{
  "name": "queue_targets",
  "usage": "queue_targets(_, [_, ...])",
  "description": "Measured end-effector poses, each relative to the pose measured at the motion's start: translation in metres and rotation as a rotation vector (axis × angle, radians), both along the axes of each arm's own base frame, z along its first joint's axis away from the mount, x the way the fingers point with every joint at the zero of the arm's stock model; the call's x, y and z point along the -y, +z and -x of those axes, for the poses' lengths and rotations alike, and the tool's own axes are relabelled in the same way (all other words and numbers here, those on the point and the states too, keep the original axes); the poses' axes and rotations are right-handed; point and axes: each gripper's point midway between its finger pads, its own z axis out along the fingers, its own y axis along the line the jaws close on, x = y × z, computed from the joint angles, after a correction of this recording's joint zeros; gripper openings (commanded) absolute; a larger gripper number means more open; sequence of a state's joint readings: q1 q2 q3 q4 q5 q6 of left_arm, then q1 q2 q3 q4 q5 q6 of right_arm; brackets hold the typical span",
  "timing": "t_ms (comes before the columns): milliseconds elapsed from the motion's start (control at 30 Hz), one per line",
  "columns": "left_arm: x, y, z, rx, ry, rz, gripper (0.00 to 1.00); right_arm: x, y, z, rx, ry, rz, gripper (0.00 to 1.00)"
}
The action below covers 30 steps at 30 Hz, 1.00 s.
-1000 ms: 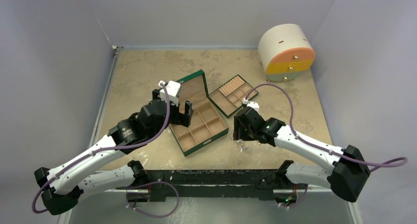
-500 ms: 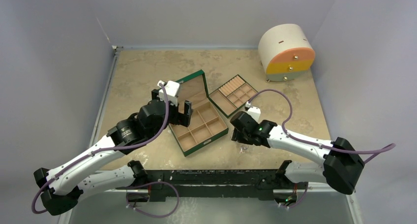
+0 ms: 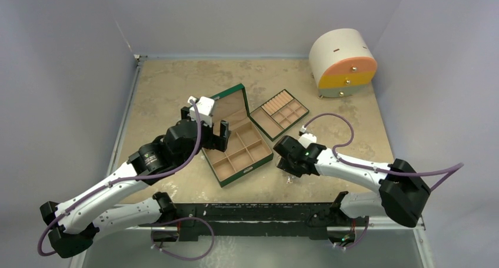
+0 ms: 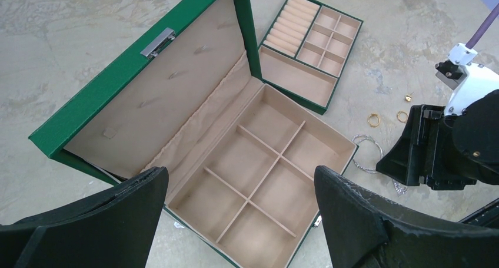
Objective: Organize the mixed jewelry
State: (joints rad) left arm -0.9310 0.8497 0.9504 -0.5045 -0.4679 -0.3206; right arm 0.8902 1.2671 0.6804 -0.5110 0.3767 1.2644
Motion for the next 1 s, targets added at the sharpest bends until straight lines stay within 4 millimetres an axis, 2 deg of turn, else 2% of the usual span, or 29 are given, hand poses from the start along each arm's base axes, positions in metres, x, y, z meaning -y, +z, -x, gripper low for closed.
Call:
queue_targets(300, [-0.001,0.002,0.001,0.004,0.0,0.006,0.94,-0.001,-0.012,0.002,-0.038,-0.091,-0.009,0.43])
queue_targets(733, [0.0,0.002,0.001,0.003,-0.003,0.007,0.94,-0.001,-0.017,0.001,-0.053,-0.162,-0.014,0.39])
queue_targets(1000, [0.0,0.002,0.001,0.003,-0.006,0.008,0.94,0.0,-0.022,0.002,-0.068,-0.174,0.003,0.32])
